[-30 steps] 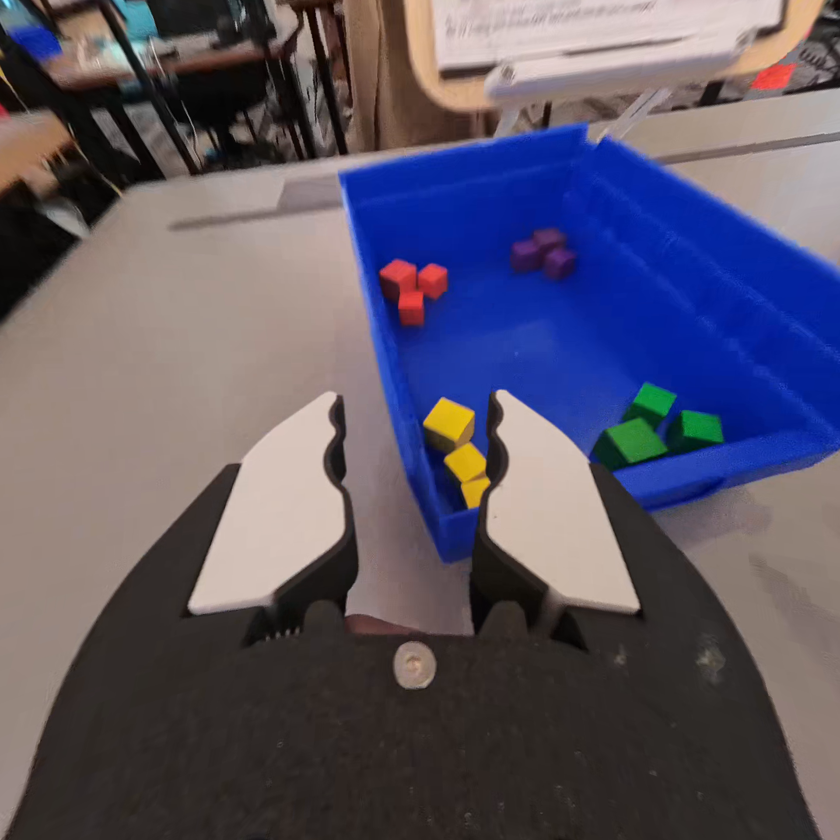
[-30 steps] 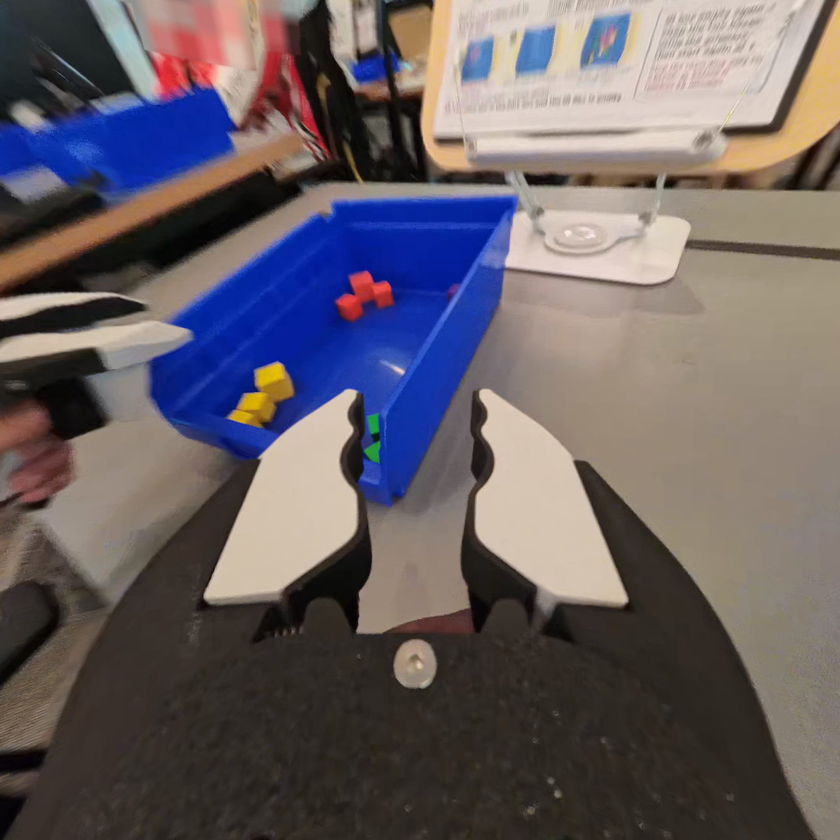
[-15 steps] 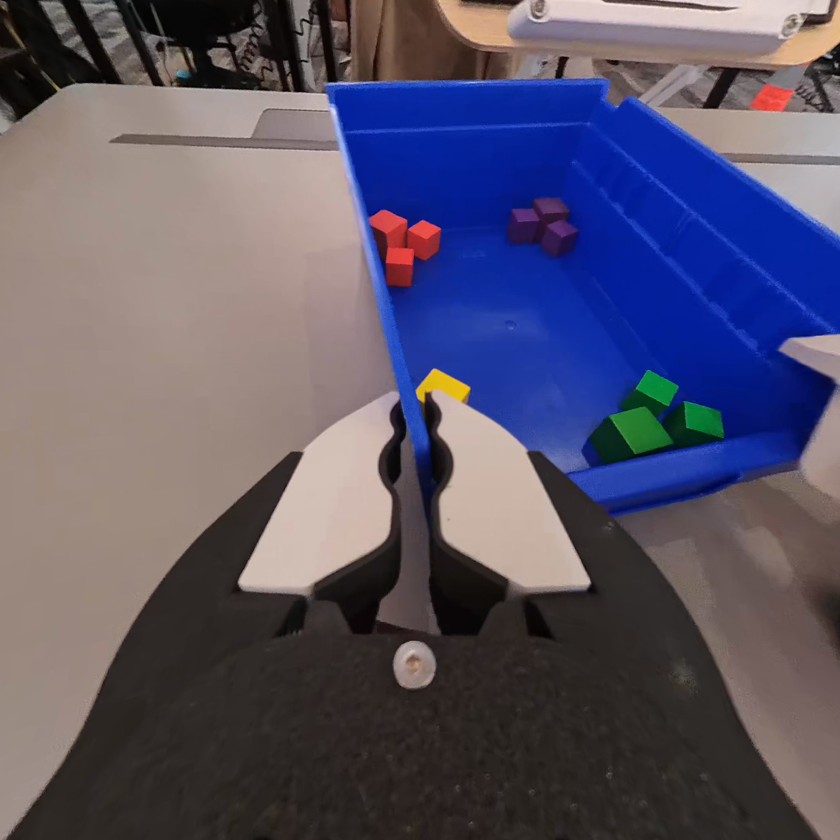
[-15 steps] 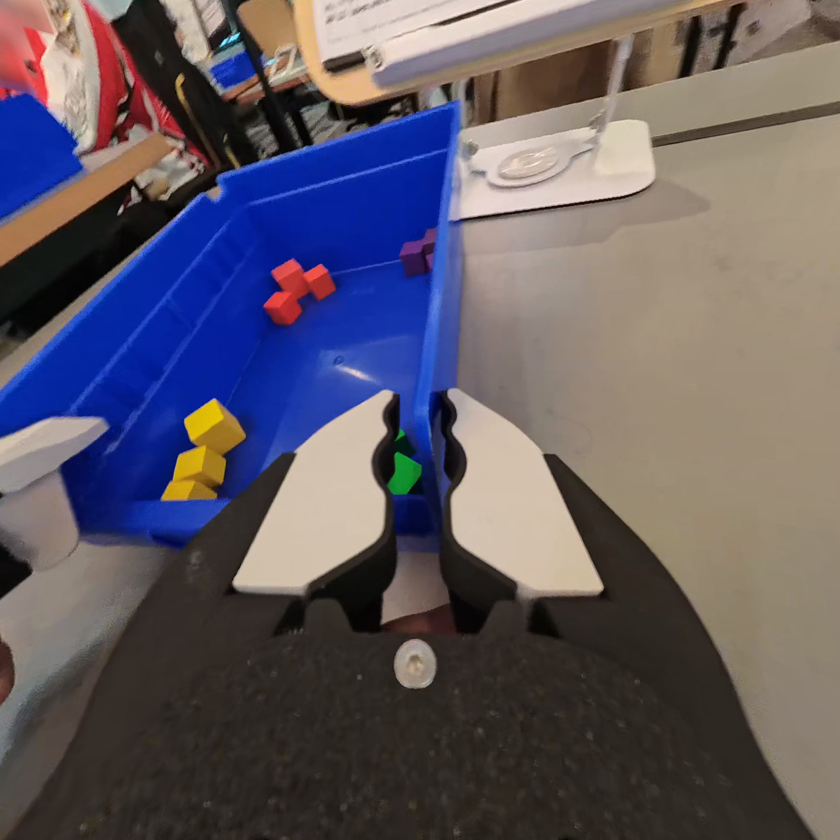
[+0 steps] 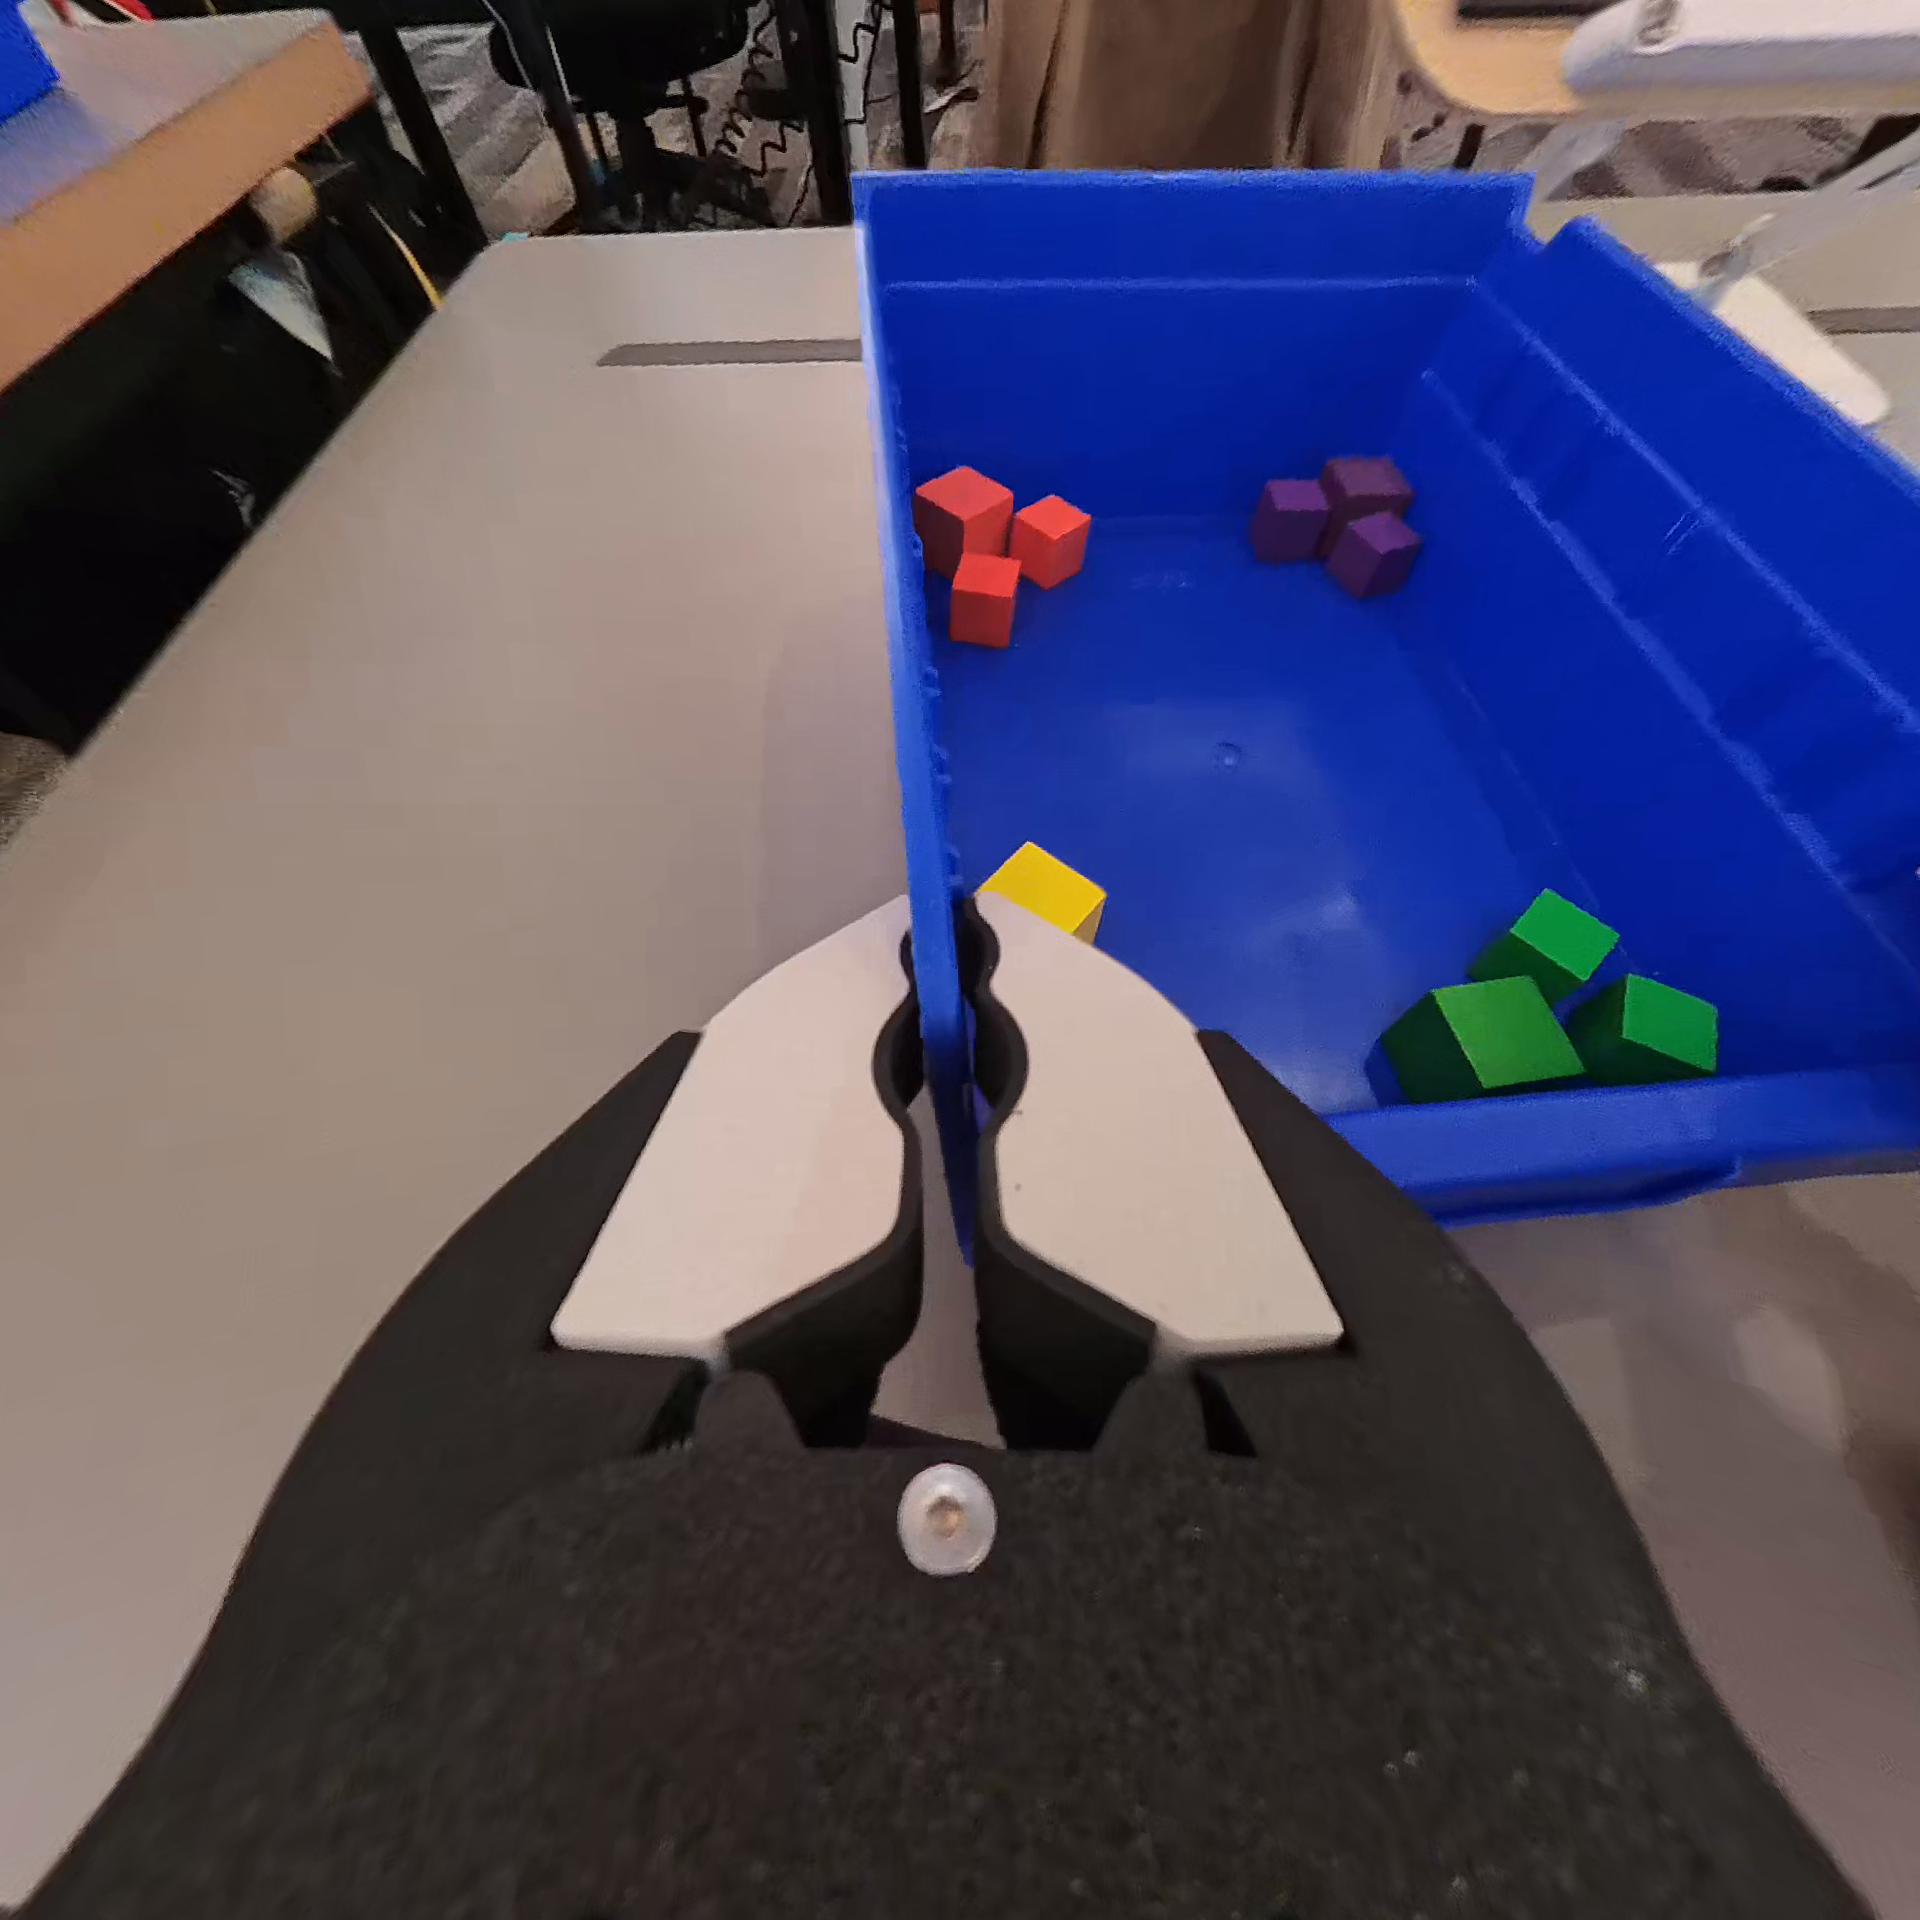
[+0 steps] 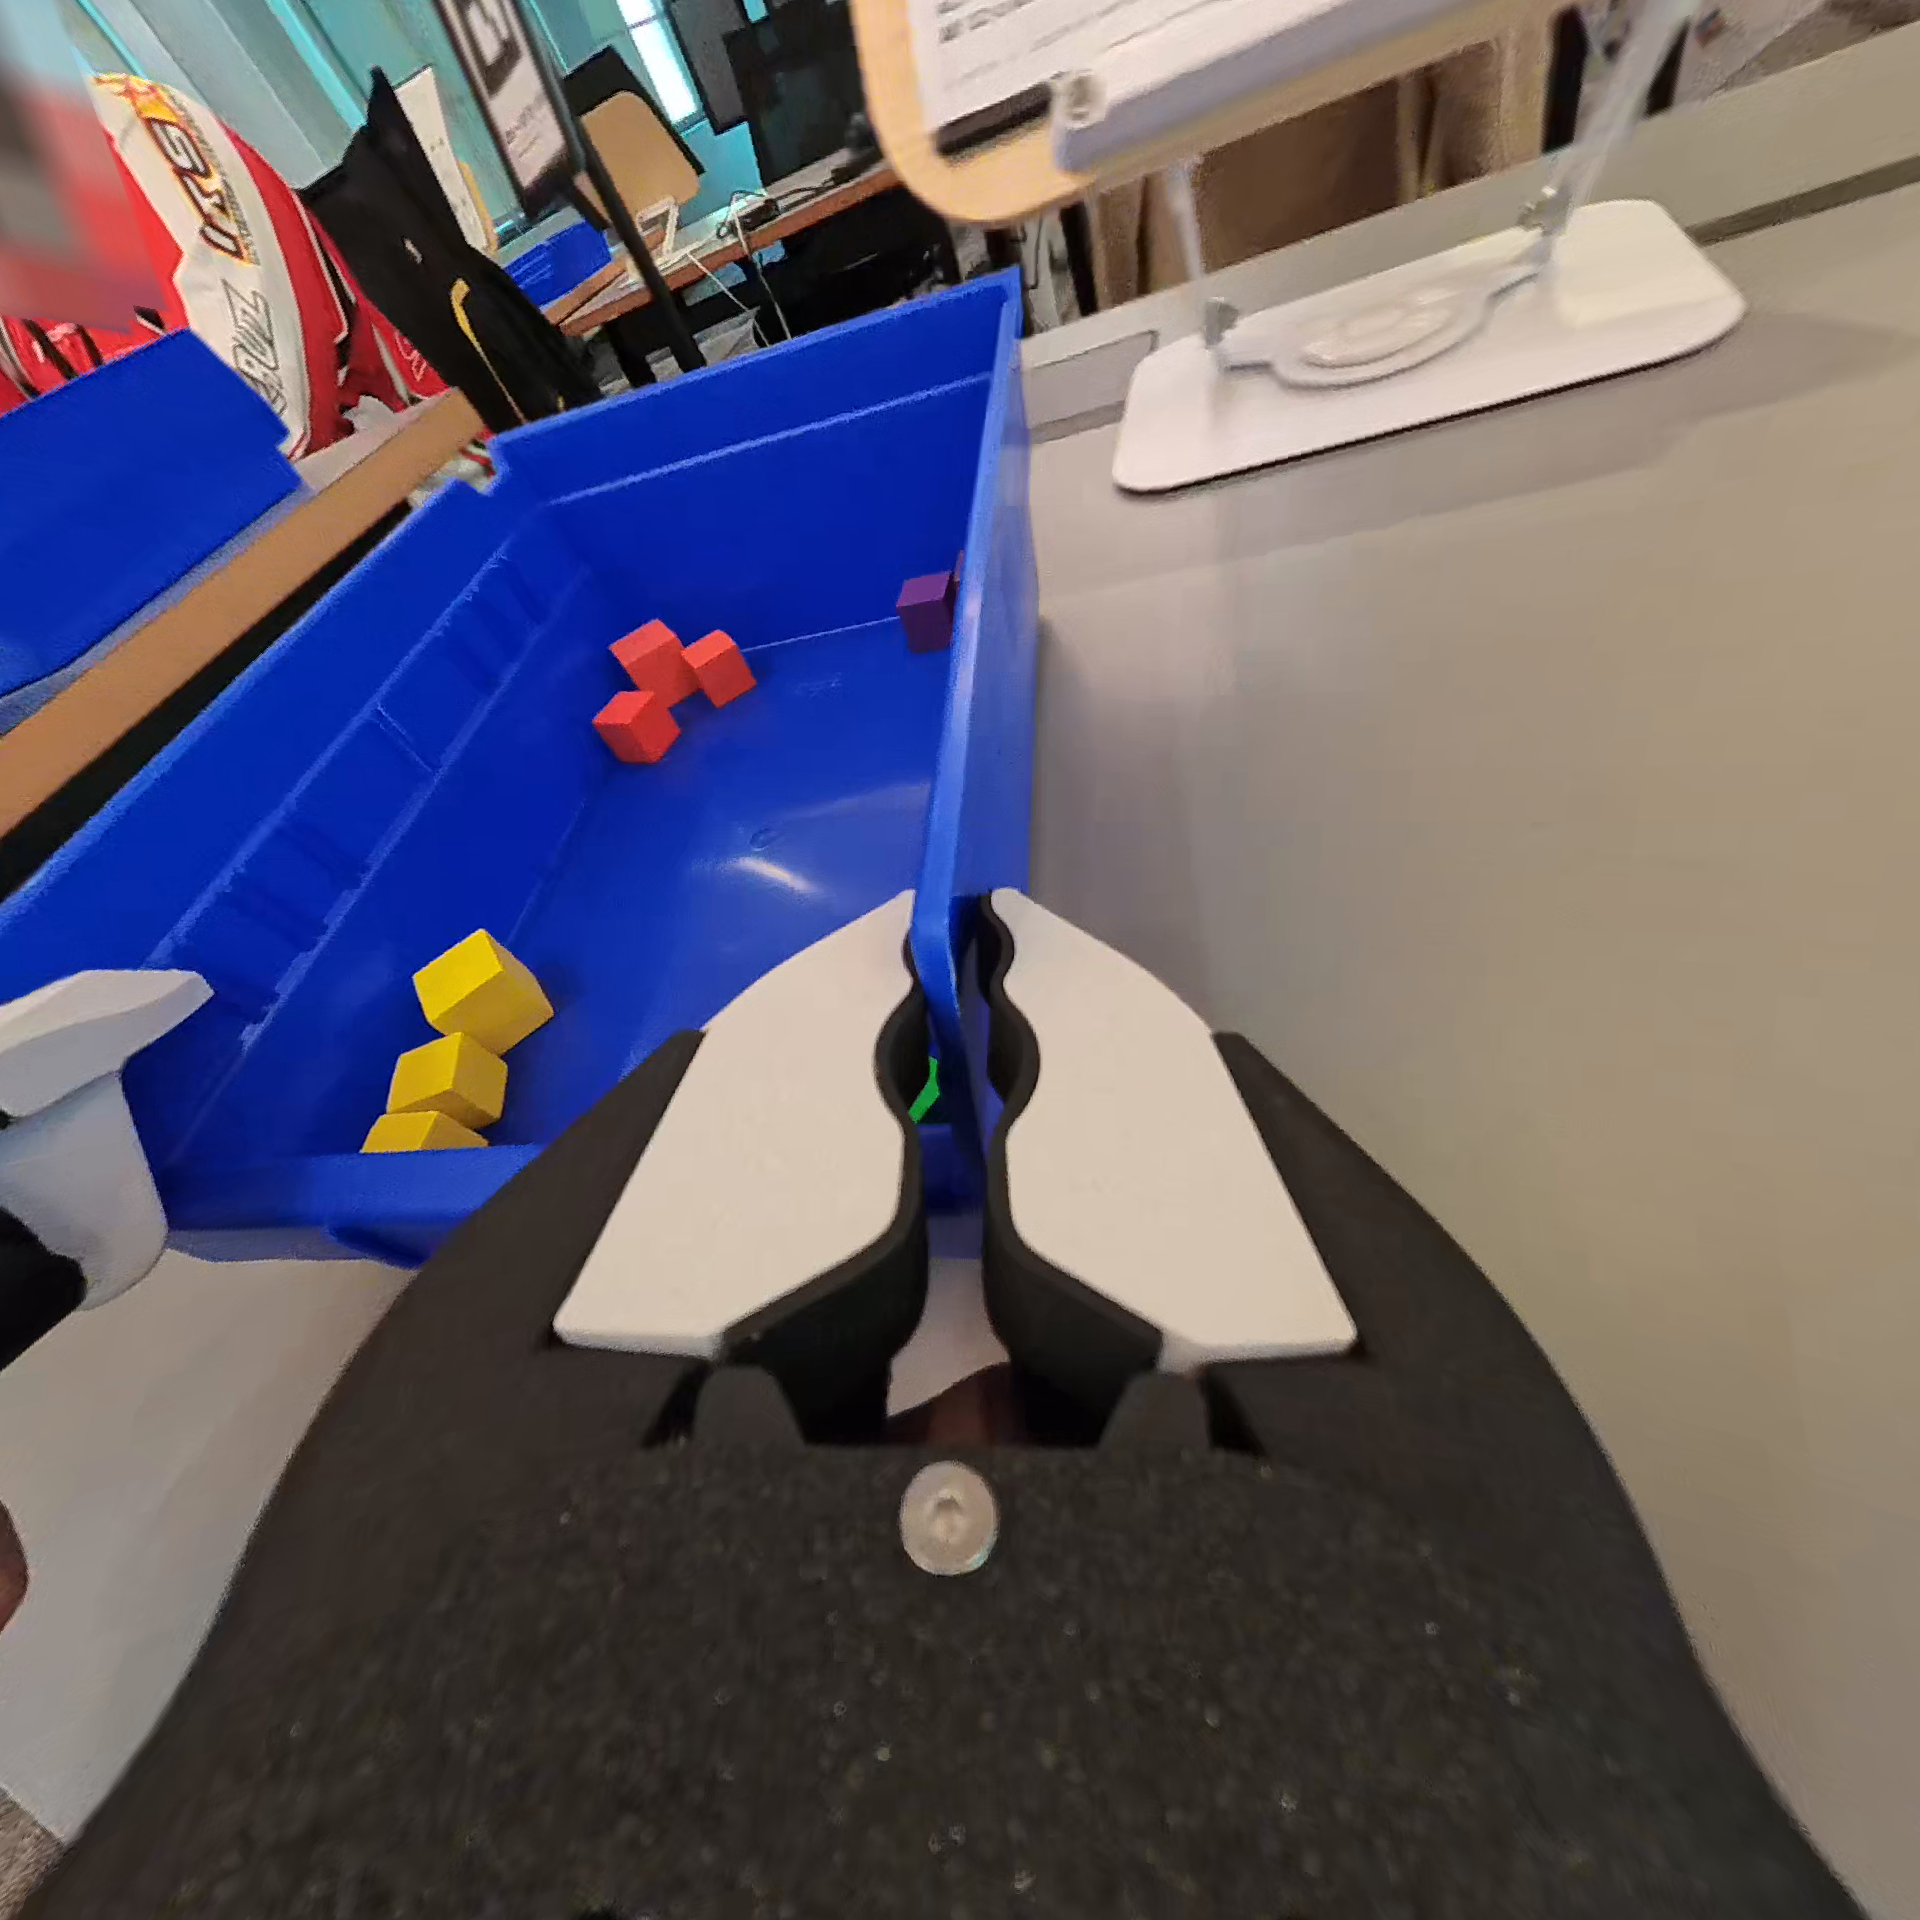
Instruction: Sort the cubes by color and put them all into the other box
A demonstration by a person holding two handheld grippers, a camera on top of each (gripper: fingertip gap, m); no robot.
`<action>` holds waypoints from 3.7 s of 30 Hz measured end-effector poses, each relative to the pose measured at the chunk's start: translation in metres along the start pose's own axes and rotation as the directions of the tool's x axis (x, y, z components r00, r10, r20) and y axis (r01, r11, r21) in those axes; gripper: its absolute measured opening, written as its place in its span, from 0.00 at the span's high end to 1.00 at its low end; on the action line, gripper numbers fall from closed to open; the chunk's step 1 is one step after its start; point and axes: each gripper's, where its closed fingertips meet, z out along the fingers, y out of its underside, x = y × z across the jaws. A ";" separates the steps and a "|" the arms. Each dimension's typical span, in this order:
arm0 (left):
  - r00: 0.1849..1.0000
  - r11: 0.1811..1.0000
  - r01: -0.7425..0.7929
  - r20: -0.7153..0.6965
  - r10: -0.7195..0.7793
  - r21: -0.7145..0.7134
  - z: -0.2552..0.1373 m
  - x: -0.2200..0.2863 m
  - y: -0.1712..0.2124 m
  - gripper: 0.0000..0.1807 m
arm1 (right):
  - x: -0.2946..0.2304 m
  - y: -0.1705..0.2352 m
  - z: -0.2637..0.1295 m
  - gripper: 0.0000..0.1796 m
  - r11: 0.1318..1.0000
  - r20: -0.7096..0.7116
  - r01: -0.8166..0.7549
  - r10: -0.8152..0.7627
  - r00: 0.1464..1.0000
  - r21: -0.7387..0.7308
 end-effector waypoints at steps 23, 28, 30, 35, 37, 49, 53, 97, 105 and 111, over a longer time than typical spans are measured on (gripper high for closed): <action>0.996 0.998 0.063 -0.058 -0.062 0.008 0.047 -0.152 0.006 0.98 | -0.138 0.037 0.068 0.94 0.990 0.011 0.137 -0.137 0.991 -0.028; 0.996 0.996 0.084 -0.024 -0.083 0.023 0.050 -0.161 0.004 0.93 | -0.154 0.040 0.070 0.83 0.969 0.137 0.244 -0.237 0.962 -0.039; 0.994 0.993 0.100 0.040 -0.102 0.058 0.037 -0.165 0.007 0.85 | -0.148 0.032 0.059 0.78 0.954 0.147 0.300 -0.297 0.943 0.004; 0.974 0.967 0.123 0.158 -0.160 0.224 -0.031 -0.149 0.005 0.80 | -0.119 -0.003 -0.002 0.76 0.920 0.250 0.365 -0.390 0.886 0.140; 0.988 0.970 0.102 0.093 -0.125 0.223 -0.050 -0.108 0.006 0.79 | -0.095 -0.007 -0.028 0.76 0.891 0.284 0.428 -0.454 0.844 0.152; 0.867 0.989 -0.081 -0.480 0.133 0.128 -0.087 0.167 0.017 0.79 | 0.179 -0.055 -0.137 0.77 0.836 -0.116 0.536 -0.525 0.843 0.115; 0.847 0.986 -0.098 -0.510 0.152 0.131 -0.069 0.205 0.015 0.79 | 0.270 -0.083 -0.164 0.78 0.866 -0.353 0.484 -0.417 0.837 0.124; 0.962 0.961 -0.089 -0.227 0.150 0.261 -0.040 0.113 0.015 0.84 | 0.334 -0.075 -0.112 0.95 0.930 -0.184 0.352 -0.367 0.912 -0.111; 0.931 0.989 0.057 -0.365 -0.003 0.138 -0.035 0.123 0.027 0.85 | 0.283 -0.080 -0.167 0.85 0.929 -0.212 0.334 -0.298 0.931 0.158; 0.934 0.990 0.016 -0.357 0.035 0.138 -0.040 0.128 0.028 0.74 | 0.196 -0.063 -0.149 0.81 0.940 0.079 0.299 -0.315 0.946 0.166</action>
